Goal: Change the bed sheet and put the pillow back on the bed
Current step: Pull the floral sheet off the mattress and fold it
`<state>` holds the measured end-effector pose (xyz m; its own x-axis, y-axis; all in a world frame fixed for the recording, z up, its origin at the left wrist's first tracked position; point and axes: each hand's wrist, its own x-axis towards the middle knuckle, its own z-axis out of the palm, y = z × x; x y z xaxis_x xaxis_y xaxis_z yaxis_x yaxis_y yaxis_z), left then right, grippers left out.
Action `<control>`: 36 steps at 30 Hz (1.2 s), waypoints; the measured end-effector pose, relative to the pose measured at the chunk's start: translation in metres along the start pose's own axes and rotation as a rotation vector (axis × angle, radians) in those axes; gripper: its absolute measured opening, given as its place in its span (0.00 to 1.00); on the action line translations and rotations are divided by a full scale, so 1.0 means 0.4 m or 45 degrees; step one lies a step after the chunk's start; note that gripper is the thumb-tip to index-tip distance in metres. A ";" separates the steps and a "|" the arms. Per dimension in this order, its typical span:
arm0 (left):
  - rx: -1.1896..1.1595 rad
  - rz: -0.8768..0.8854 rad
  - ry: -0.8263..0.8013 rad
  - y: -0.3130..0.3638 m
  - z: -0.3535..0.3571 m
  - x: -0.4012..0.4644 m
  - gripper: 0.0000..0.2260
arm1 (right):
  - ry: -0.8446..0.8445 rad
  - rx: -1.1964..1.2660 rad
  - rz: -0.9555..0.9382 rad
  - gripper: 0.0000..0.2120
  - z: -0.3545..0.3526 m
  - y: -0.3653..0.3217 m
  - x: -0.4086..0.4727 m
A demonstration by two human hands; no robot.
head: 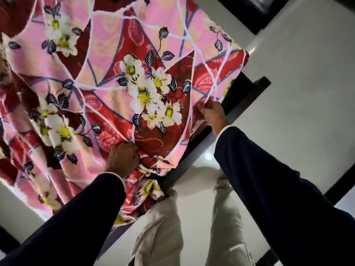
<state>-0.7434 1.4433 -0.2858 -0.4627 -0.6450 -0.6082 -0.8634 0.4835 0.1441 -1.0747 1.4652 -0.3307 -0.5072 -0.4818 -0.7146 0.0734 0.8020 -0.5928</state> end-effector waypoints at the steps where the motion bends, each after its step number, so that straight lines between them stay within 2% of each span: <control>1: -0.095 -0.015 0.047 0.005 -0.005 -0.012 0.13 | -0.029 -0.021 -0.020 0.09 -0.007 0.004 0.006; 6: -0.477 -0.018 0.296 0.139 -0.057 -0.045 0.16 | -0.340 0.054 -0.223 0.06 -0.090 -0.018 -0.054; 8: -0.718 0.014 0.389 0.239 -0.096 -0.013 0.16 | -0.474 0.059 -0.323 0.10 -0.164 -0.036 -0.105; 10: -0.961 0.002 0.376 0.342 -0.134 0.049 0.19 | -0.593 0.034 -0.431 0.14 -0.252 -0.053 -0.146; 13: -1.260 -0.072 0.335 0.535 -0.236 0.122 0.21 | -0.785 -0.017 -0.536 0.13 -0.382 -0.103 -0.188; 18: -1.375 -0.285 0.357 0.696 -0.386 0.187 0.17 | -0.949 -0.210 -0.813 0.13 -0.468 -0.200 -0.215; 22: -1.437 -0.288 0.292 0.687 -0.395 0.179 0.14 | -1.040 -0.345 -0.690 0.10 -0.490 -0.239 -0.169; 23: -1.472 -0.266 0.273 0.688 -0.392 0.163 0.14 | -1.000 -0.339 -0.570 0.13 -0.492 -0.247 -0.143; 26: -1.715 -0.193 0.273 0.676 -0.374 0.114 0.10 | -0.676 -0.230 -0.088 0.26 -0.485 -0.255 -0.037; 29: -2.019 -0.099 0.284 0.669 -0.377 0.093 0.06 | -0.692 -0.158 0.241 0.33 -0.440 -0.256 0.035; 31: -2.129 -0.051 0.290 0.659 -0.388 0.093 0.07 | -0.658 -0.061 0.252 0.25 -0.393 -0.270 0.057; 34: -2.162 -0.016 0.380 0.620 -0.393 0.090 0.14 | -0.521 -0.113 -0.051 0.06 -0.348 -0.318 0.054; 36: -2.164 -0.088 0.465 0.589 -0.400 0.076 0.15 | -0.561 -0.157 -0.169 0.06 -0.344 -0.347 0.048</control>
<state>-0.9930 1.4428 -0.1455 -0.2298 -0.8410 -0.4898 -0.0019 -0.5029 0.8644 -1.2129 1.3933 -0.2112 -0.0910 -0.6657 -0.7407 -0.0835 0.7462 -0.6604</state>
